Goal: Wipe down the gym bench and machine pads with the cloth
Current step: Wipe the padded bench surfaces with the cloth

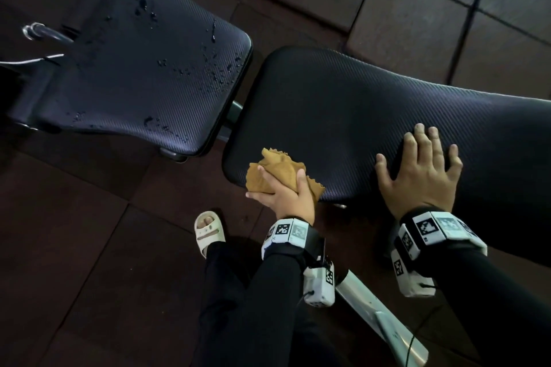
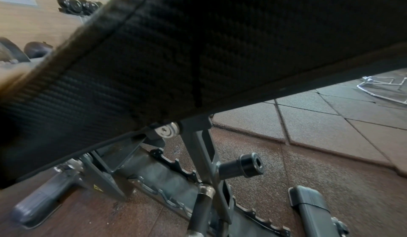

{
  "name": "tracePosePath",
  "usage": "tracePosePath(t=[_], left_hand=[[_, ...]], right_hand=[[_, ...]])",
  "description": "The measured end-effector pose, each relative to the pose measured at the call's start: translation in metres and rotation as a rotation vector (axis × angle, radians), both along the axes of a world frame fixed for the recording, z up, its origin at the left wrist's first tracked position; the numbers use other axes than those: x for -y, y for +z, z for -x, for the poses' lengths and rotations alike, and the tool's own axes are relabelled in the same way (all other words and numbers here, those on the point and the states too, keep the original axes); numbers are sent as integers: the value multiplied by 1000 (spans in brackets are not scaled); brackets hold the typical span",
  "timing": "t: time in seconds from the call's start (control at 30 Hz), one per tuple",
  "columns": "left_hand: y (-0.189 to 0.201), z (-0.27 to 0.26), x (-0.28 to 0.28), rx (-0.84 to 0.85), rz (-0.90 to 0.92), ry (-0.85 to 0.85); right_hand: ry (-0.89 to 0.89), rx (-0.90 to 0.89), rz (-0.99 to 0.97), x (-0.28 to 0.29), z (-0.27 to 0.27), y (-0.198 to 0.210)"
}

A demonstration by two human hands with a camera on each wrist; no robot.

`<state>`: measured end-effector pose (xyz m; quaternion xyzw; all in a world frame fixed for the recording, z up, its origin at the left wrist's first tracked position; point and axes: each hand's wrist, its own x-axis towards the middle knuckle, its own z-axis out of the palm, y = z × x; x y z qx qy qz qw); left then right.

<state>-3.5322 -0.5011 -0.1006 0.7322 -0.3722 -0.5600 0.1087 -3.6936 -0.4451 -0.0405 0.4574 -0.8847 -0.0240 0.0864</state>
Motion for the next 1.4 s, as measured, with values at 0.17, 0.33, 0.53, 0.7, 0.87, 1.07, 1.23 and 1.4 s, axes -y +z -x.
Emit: tracePosePath(t=[0.17,0.33,0.53,0.7,0.87,1.07,1.23,1.4], left_hand=[[-13,-15,20,91,43,-53],[-11,-42,31,128,174,-176],[6,-91,75,175,453,-304],[6,-127,146,311,599,-494],[-12,-167,206,521,468,-816],[-23,-215,231,449,379,-862],[-29,-260,253,614,435,-896],[-47,-306,298,672,405,-774]], right_hand=[[-20,5,-29,1,0,0],[-73,63,-95,4,-2,8],[-225,209,-34,27,-47,3],[-88,388,-74,85,-133,-21],[128,748,-115,153,-197,-49],[188,958,-87,213,-247,-69],[135,932,-172,239,-271,-79],[84,792,-234,254,-285,-85]])
